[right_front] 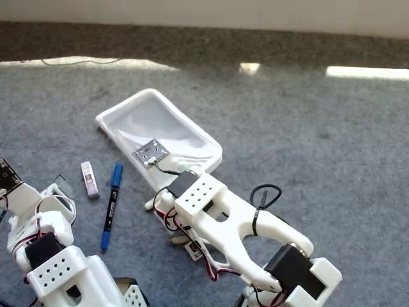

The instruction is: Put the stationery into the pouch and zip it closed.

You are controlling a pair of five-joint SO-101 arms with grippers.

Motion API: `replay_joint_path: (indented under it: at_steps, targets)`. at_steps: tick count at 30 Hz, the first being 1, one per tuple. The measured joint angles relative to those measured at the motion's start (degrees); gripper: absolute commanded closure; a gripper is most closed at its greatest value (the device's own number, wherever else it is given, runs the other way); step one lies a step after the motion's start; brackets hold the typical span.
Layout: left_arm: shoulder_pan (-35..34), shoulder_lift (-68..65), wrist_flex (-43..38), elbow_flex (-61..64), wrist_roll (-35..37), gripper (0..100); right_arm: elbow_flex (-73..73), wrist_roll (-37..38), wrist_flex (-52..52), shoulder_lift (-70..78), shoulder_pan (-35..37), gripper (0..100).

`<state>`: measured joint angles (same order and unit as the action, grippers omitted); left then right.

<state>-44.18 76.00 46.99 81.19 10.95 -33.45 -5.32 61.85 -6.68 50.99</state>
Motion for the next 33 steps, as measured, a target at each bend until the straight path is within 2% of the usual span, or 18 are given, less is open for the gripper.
replay_joint_path:
  at_steps: [8, 16, 20, 27, 33]
  targets:
    - [1.49, 0.0, 0.0, 0.0, 0.0, 75, 0.0, 5.8, 0.0, -2.02, 0.0, 99.3]
    - [2.81, 0.0, 0.0, 0.0, 0.0, 70, -5.8, 7.38, -1.93, -20.66, -0.35, 99.3]
    - [8.88, -0.09, 1.85, -2.29, -0.62, 69, -10.29, 7.38, -6.07, -28.57, -0.26, 99.3]
    - [20.48, -0.09, 10.9, -10.99, -4.92, 67, -13.54, 7.65, -10.55, -38.33, -3.96, 99.3]
    - [30.24, -0.09, 18.81, -18.64, -5.36, 66, -13.54, 9.67, -11.96, -42.81, -4.92, 99.3]
